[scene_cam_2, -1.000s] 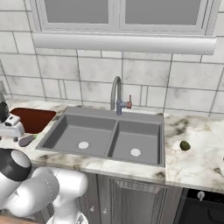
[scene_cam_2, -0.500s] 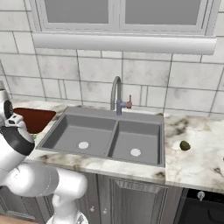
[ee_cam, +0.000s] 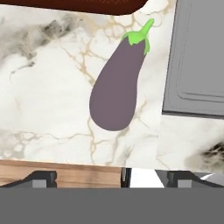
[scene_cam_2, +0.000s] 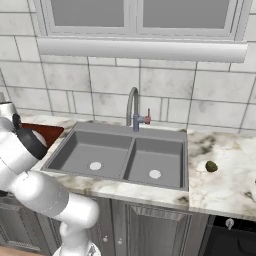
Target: Pick up all produce items and place them in the sink. Turn on the sink faucet to wash them. Then turn the sink off and put them in the tray.
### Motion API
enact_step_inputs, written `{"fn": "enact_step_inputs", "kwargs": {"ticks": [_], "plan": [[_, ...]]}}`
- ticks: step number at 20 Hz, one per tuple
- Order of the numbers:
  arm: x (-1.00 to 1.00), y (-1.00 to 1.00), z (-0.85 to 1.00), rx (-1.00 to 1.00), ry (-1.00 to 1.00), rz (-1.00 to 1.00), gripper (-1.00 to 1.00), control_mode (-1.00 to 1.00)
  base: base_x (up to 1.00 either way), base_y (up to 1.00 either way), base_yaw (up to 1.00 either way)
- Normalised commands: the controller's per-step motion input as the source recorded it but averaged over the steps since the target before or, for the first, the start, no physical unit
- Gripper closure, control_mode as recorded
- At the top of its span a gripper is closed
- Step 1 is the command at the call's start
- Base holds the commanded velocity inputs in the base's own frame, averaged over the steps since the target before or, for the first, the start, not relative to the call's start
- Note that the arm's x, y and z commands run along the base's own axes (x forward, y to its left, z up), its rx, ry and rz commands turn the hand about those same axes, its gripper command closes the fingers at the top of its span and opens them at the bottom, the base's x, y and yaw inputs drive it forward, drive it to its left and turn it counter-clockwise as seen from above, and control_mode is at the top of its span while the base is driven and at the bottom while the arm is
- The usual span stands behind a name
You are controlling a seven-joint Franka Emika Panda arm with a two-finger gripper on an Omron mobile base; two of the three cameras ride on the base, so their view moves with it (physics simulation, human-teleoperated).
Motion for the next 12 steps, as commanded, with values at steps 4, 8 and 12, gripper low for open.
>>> {"fn": "enact_step_inputs", "kwargs": {"ticks": [4, 8, 12], "plan": [[0.27, 0.00, -0.25, 0.00, 0.00, 0.00, -1.00, -1.00, 0.00, 0.00, 0.00], [0.26, 0.00, -0.27, 0.00, 0.00, 0.00, -1.00, -1.00, 0.00, 0.00, 0.00], [0.30, 0.00, -0.17, 0.00, 0.00, 0.00, -1.00, -1.00, 0.00, 0.00, 0.00]]}}
